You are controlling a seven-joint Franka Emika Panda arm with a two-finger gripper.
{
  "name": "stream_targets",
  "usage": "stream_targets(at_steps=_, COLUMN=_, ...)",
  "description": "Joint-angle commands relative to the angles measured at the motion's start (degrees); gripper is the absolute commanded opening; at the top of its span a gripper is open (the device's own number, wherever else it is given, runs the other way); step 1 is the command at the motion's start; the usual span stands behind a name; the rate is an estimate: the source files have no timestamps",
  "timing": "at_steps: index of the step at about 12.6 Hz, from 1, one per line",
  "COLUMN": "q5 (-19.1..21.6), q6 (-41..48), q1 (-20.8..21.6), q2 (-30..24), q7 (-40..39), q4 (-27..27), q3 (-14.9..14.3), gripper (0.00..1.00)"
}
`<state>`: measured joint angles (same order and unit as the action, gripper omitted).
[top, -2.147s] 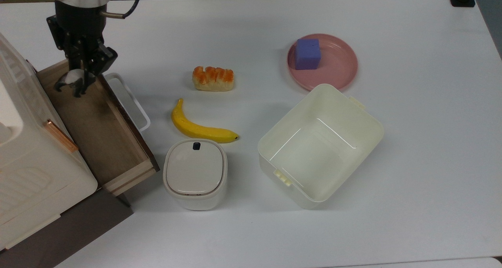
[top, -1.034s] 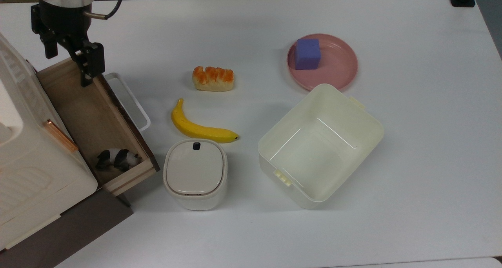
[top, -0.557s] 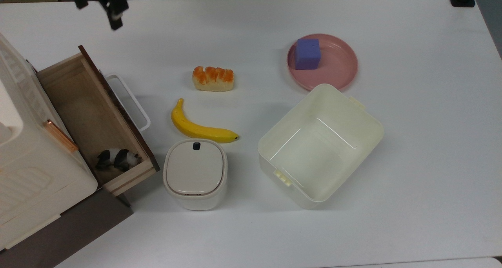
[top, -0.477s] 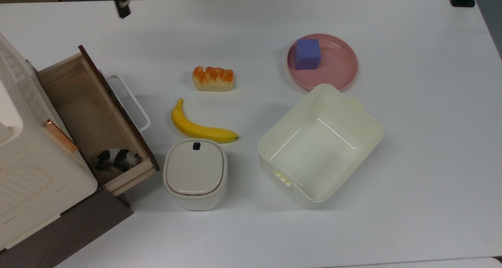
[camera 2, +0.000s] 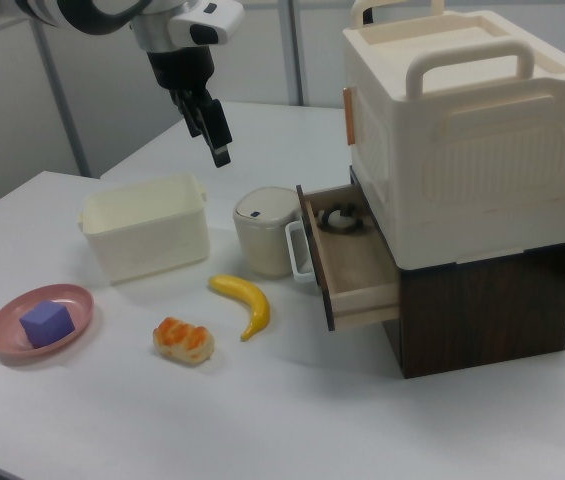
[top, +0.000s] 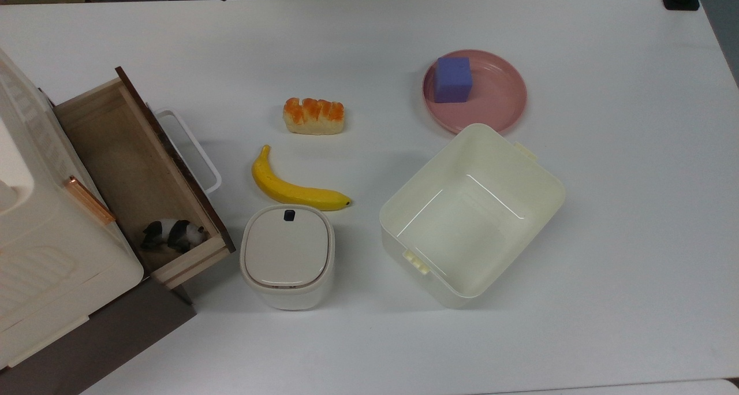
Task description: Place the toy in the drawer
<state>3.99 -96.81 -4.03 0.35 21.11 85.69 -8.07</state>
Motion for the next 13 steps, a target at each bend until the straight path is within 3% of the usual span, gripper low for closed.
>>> stream_targets(at_steps=1, q5=1.19, q6=-0.57, q1=3.07, q2=-1.49, q7=-4.91, q4=1.15, q3=-3.35, gripper=1.0)
stream_targets(at_steps=3, q5=1.2, q6=-0.31, q1=3.33, q2=-1.76, q7=-10.72, q4=2.2, q3=-2.48, gripper=1.0)
stream_targets(at_steps=5, q5=0.24, q6=-3.28, q1=3.16, q2=-1.58, q7=-11.36, q4=6.23, q3=1.02, gripper=1.0)
stream_targets(at_steps=8, q5=-1.88, q6=-3.65, q1=2.89, q2=-1.93, q7=-21.26, q4=8.09, q3=1.66, gripper=1.0)
stream_targets(at_steps=13, q5=-1.88, q6=2.5, q1=3.42, q2=-1.67, q7=-21.91, q4=8.09, q3=3.06, gripper=1.0)
